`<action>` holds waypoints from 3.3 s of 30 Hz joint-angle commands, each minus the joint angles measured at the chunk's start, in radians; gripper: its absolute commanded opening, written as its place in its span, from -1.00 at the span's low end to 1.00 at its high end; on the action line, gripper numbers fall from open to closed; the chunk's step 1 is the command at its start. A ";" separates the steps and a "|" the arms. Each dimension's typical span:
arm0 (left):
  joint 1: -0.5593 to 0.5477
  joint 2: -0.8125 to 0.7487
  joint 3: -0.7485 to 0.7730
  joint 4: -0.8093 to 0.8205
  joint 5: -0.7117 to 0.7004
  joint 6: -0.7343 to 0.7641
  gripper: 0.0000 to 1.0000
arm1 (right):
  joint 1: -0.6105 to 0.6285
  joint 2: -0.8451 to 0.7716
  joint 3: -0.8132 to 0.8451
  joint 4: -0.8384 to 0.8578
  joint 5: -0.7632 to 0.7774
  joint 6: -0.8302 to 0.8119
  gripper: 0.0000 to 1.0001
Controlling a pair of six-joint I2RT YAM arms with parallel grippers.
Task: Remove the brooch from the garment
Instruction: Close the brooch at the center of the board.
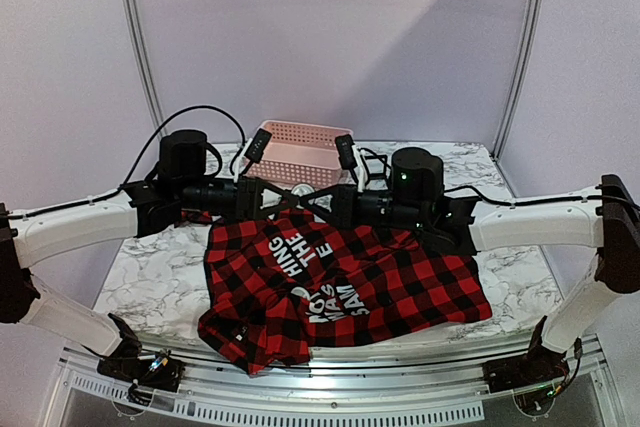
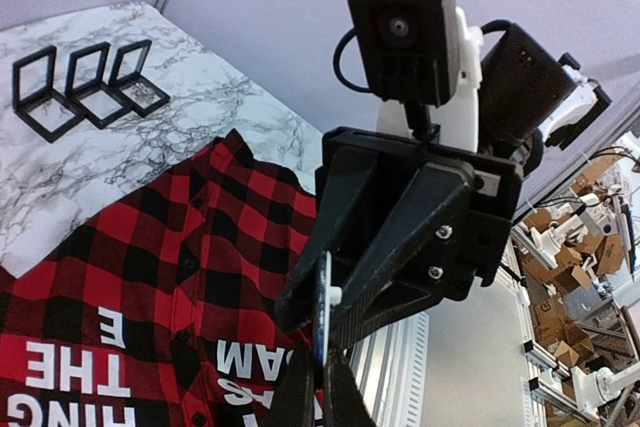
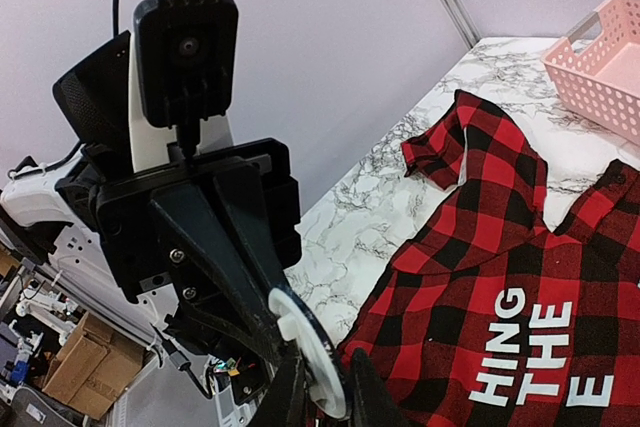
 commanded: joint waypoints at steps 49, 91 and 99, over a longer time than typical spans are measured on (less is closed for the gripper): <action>-0.012 -0.012 0.006 0.035 0.125 -0.011 -1.00 | -0.043 0.036 -0.019 0.026 -0.035 0.004 -0.75; 0.002 -0.002 0.021 -0.022 0.077 0.017 -1.00 | -0.109 -0.086 -0.161 0.201 -0.335 -0.018 -0.04; -0.011 -0.004 0.014 0.023 0.133 -0.005 -1.00 | -0.124 -0.054 -0.127 0.174 -0.375 -0.004 -0.13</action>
